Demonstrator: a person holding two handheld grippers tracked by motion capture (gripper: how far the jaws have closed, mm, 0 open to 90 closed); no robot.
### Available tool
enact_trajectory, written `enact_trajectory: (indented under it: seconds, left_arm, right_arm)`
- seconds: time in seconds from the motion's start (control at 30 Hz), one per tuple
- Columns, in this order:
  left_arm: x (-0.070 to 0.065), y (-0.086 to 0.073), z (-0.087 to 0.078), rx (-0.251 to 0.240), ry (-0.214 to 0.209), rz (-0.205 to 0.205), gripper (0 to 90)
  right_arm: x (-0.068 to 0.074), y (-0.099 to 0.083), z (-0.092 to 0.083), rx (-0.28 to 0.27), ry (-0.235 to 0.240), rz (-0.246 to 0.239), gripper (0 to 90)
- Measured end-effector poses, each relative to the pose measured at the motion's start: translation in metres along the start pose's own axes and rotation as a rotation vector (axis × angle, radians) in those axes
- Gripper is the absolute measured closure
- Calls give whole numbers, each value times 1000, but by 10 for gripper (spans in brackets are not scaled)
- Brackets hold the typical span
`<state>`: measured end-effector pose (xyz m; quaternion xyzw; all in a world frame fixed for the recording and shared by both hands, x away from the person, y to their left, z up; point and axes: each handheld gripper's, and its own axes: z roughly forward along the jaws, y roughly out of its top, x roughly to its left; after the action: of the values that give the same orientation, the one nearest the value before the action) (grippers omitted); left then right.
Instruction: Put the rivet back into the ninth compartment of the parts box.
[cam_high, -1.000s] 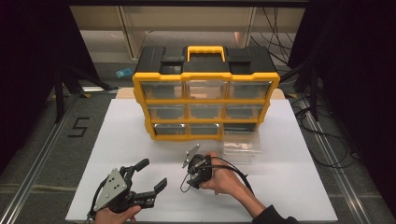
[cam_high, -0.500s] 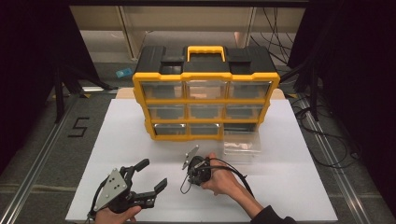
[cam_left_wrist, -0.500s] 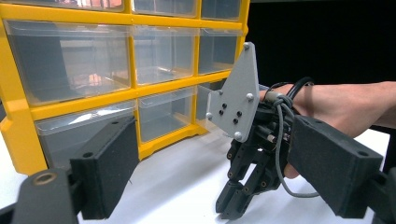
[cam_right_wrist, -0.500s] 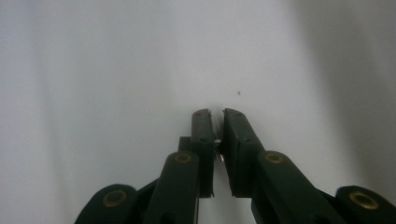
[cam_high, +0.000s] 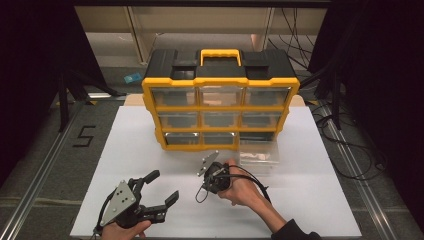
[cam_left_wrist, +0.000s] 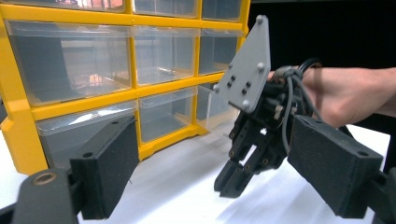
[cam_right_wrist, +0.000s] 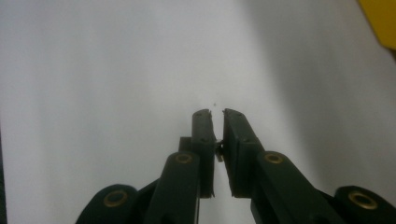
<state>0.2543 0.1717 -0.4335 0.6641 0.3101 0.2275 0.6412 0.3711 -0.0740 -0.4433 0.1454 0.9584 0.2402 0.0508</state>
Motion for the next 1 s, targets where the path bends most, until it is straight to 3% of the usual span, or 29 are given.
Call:
enact_trajectory:
  seconds: [0.43, 1.0]
  left_arm:
    - [0, 0, 1, -15, -9, -4, 160]
    - [0, 0, 0, -2, -1, 1, 160]
  right_arm:
    - [-4, 2, -24, -85, -46, -18, 838]
    - [-11, 1, -62, -169, -104, 2, 838]
